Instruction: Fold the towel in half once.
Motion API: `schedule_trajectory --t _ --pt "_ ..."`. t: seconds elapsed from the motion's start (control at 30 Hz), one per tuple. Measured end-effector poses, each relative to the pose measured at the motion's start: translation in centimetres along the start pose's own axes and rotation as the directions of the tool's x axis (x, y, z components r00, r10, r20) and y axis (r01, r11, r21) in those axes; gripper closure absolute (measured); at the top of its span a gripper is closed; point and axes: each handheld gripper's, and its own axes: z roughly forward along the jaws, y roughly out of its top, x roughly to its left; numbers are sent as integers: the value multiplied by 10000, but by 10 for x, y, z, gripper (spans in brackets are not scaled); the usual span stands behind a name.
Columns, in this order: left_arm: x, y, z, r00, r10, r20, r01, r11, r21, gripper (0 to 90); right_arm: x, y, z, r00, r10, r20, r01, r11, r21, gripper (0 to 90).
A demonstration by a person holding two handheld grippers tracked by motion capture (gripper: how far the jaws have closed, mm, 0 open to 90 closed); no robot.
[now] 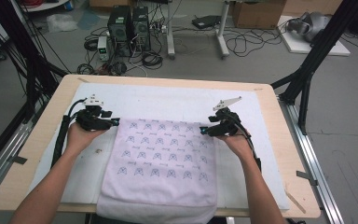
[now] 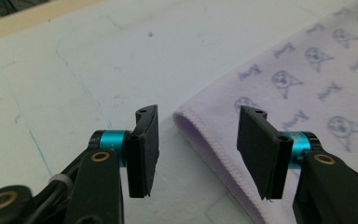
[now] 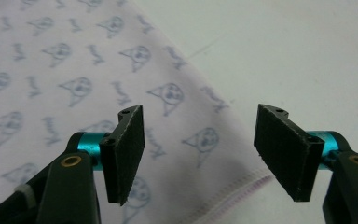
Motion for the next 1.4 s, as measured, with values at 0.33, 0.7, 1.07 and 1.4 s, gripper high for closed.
schedule_trajectory --t 0.33,0.7,1.07,1.4 --pt "-7 -10 36 9998 -210 75 203 9966 801 426 -24 -16 17 9942 674 842 -744 9938 822 287" --pt "-15 -6 35 9998 135 139 -141 9987 492 859 -19 -17 21 9998 54 -171 -39 9962 875 850" --pt "7 96 -19 9883 324 -1493 -566 9853 -1612 863 -45 79 -32 9861 -454 1596 529 9977 -433 860" --pt "29 78 -15 9835 -158 -1804 -17 9954 -962 542 -63 68 -24 9812 342 1901 -273 9989 -390 426"
